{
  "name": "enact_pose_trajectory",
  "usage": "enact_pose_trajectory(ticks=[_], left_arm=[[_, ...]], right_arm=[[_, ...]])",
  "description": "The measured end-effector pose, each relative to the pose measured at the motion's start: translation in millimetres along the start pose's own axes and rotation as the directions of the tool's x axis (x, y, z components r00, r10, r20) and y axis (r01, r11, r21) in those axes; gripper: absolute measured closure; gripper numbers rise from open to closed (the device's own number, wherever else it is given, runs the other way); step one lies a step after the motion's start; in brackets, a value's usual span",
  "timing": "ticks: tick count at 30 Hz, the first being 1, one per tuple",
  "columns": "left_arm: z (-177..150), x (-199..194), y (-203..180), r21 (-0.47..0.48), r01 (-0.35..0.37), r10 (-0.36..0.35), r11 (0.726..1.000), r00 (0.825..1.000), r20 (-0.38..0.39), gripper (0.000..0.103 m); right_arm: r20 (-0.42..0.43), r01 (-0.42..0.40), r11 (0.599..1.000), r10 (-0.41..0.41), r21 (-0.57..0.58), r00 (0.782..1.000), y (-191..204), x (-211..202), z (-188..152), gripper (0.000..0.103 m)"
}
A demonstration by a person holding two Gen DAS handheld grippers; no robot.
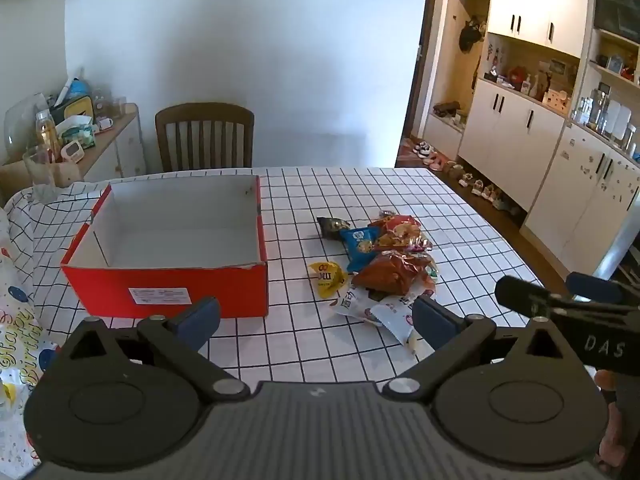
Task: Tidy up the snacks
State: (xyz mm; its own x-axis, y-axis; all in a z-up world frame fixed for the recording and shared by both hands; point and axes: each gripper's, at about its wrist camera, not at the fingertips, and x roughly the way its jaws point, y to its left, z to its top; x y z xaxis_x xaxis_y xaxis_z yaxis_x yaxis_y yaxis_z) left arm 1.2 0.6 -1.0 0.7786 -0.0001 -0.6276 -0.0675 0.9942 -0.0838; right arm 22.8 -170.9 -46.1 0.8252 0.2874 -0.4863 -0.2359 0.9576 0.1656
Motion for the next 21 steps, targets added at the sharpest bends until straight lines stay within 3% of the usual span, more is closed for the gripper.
enact_pose_trajectory(ticks=[5, 7, 21], left_arm=[[0, -8, -1, 0.009, 0.012, -0.012, 1.000, 1.000, 0.024, 0.000], [0, -9, -2, 0.010, 0.014, -0.014, 1.000, 1.000, 0.023, 0.000], [4, -6, -4, 0.002, 0.024, -0.024, 1.000, 0.999, 0.031, 0.000]], right_arm=[[0.015, -0.003, 1.000, 0.003, 0.028, 1.000, -4, -12, 3, 0.000], [-0.015, 0.025, 1.000, -0.025, 0.007, 1.000, -1, -7, 4, 0.000], [0.016, 0.031, 0.999, -0.030, -0.032, 0.999, 2, -9, 8, 0.001]])
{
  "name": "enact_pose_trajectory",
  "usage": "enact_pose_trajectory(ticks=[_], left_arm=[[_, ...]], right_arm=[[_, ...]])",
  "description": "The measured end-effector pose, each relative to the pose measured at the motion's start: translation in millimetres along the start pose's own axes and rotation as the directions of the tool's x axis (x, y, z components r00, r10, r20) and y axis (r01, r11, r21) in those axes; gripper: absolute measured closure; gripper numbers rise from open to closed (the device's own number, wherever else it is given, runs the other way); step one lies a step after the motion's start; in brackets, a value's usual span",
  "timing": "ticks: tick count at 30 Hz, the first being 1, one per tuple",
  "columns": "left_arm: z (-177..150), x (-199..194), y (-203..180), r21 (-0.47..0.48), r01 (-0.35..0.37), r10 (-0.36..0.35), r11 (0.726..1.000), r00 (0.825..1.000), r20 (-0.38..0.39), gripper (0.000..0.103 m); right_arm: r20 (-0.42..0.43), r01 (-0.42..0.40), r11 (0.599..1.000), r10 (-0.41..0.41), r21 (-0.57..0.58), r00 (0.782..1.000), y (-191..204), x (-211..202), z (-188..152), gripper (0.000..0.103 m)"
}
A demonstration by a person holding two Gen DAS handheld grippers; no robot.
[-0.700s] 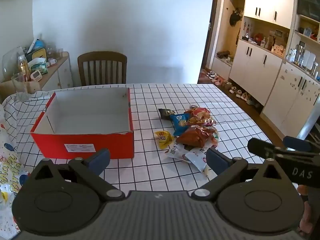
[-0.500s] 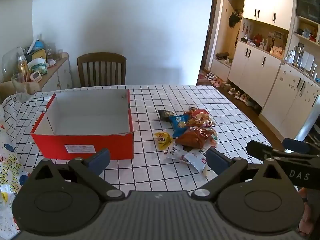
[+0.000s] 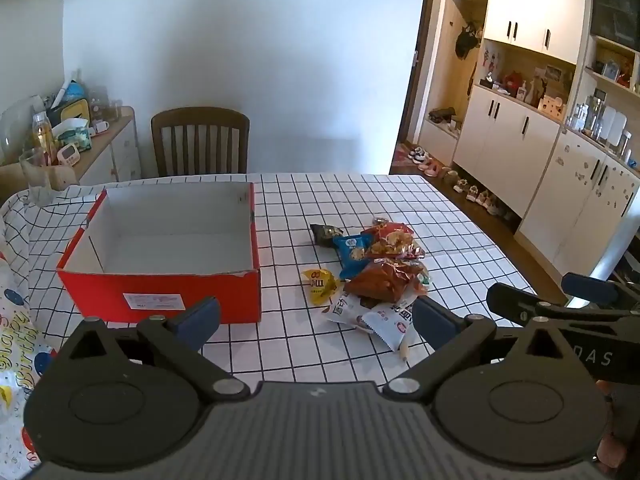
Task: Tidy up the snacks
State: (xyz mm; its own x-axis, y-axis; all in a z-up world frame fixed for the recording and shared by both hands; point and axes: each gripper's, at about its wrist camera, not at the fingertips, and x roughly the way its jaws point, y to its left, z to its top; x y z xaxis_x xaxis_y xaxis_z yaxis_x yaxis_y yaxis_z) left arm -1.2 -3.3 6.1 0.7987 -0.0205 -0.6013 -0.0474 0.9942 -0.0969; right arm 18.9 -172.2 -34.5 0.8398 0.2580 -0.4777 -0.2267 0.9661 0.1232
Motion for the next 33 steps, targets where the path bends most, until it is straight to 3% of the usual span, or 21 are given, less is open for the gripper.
enact_pose_trajectory(ticks=[13, 33], left_arm=[[-1, -2, -4, -0.009, 0.006, -0.006, 1.000, 1.000, 0.002, 0.000], [1, -10, -1, -0.009, -0.003, 0.003, 1.000, 1.000, 0.025, 0.000]], right_arm=[[-0.037, -0.006, 1.000, 0.005, -0.025, 0.999, -2, 1, 3, 0.002], [-0.009, -0.021, 0.999, 0.020, -0.039, 1.000, 2, -6, 7, 0.003]])
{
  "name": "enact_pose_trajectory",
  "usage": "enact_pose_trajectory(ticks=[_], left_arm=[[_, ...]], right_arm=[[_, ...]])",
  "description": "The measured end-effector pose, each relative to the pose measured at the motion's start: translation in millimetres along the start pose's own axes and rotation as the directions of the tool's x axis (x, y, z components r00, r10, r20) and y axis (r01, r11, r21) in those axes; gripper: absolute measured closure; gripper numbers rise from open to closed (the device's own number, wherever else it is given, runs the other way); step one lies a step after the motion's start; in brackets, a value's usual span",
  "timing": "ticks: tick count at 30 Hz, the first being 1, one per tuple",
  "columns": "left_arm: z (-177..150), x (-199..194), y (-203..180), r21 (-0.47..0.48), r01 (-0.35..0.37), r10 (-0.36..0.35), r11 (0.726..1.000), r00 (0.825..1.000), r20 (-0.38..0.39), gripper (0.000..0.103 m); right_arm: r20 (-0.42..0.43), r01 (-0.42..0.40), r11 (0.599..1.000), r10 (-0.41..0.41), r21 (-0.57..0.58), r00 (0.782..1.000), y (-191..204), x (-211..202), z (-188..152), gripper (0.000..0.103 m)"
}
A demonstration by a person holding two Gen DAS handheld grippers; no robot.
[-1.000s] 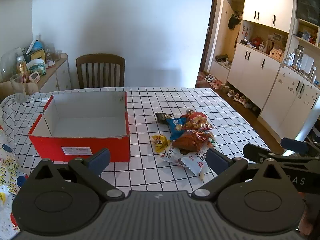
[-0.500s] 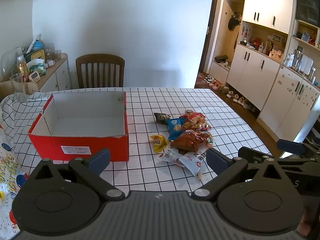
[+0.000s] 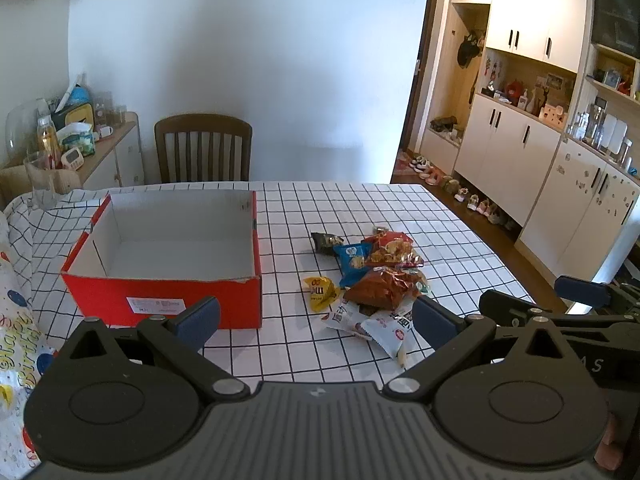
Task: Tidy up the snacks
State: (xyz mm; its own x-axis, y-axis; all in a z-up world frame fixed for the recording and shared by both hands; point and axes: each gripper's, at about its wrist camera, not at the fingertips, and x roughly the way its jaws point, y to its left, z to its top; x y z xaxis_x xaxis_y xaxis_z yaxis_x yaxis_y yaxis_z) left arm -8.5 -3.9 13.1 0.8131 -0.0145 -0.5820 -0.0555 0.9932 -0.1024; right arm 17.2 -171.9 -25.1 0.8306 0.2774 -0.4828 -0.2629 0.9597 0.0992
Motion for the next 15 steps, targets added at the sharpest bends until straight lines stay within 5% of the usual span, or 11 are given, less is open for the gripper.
enact_pose_trajectory(ticks=[15], left_arm=[[8, 11, -10, 0.001, 0.005, -0.005, 1.000, 1.000, 0.004, 0.000]], right_arm=[[0.027, 0.009, 1.000, -0.009, 0.009, 1.000, -7, 0, 4, 0.004]])
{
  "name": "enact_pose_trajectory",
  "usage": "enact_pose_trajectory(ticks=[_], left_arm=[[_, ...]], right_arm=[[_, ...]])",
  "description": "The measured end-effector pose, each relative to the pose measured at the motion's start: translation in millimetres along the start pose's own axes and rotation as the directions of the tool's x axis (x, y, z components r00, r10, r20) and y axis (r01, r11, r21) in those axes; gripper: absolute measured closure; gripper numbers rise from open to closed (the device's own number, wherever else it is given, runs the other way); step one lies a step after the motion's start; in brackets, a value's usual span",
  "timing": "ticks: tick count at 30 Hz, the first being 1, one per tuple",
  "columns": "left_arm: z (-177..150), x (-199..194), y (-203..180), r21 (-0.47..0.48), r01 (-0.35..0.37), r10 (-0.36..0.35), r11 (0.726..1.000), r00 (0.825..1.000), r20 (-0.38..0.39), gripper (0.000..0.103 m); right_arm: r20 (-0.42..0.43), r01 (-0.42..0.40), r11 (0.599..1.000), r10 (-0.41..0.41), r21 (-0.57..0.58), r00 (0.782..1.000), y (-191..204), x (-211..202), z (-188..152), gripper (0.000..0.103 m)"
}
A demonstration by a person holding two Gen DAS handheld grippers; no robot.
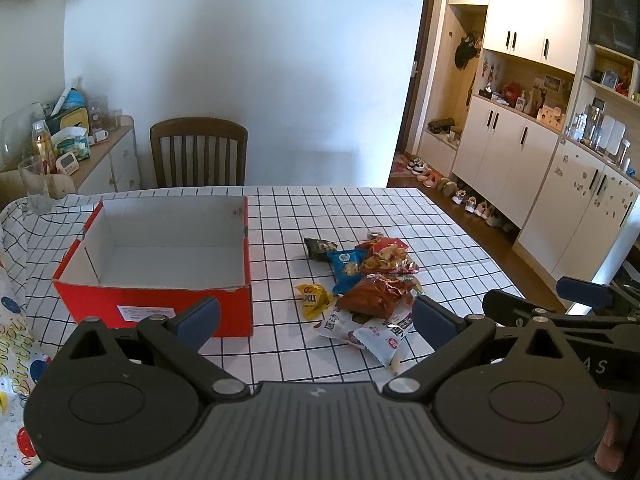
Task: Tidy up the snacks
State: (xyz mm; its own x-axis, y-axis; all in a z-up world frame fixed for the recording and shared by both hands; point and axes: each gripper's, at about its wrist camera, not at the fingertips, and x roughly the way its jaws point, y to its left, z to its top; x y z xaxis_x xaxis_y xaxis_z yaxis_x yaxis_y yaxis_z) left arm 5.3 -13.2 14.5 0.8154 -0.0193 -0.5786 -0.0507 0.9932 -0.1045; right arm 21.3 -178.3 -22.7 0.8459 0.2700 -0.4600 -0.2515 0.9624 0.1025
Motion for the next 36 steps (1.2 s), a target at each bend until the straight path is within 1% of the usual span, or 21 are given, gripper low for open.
enact_pose_trajectory(ticks=[5, 8, 11, 17, 29, 36], left_arm=[[6, 8, -7, -0.012, -0.018, 0.018, 1.000, 1.000, -0.012, 0.000], [8, 10, -9, -0.016, -0.032, 0.032, 0.999, 0.999, -0.005, 0.000], [9, 14, -9, -0.032, -0.038, 0.038, 0.999, 0.999, -0.015, 0.000], [7, 19, -8, -0.042, -0.053, 0.052, 0.998, 0.998, -0.033, 0.000], [2, 27, -10, -0.053, -0.054, 0.050, 0.997, 0.996, -0.069, 0.000], [2, 48, -13, -0.071, -0.042, 0.034, 0.997, 0.993, -0.113, 0.000]], right_arm=[[0.001, -0.006, 1.000, 0.006, -0.002, 1.000, -10, 7, 3, 0.004], [0.003, -0.018, 1.000, 0.018, -0.003, 1.000, -16, 12, 9, 0.004], [0.006, -0.029, 0.999, 0.029, -0.023, 1.000, -16, 14, 11, 0.004], [-0.008, -0.040, 0.999, 0.040, -0.019, 0.999, -20, 19, 11, 0.004], [-0.047, -0.052, 0.999, 0.052, -0.001, 0.998, -22, 26, 3, 0.005], [-0.072, -0.060, 0.998, 0.060, 0.008, 0.996, -33, 35, 3, 0.004]])
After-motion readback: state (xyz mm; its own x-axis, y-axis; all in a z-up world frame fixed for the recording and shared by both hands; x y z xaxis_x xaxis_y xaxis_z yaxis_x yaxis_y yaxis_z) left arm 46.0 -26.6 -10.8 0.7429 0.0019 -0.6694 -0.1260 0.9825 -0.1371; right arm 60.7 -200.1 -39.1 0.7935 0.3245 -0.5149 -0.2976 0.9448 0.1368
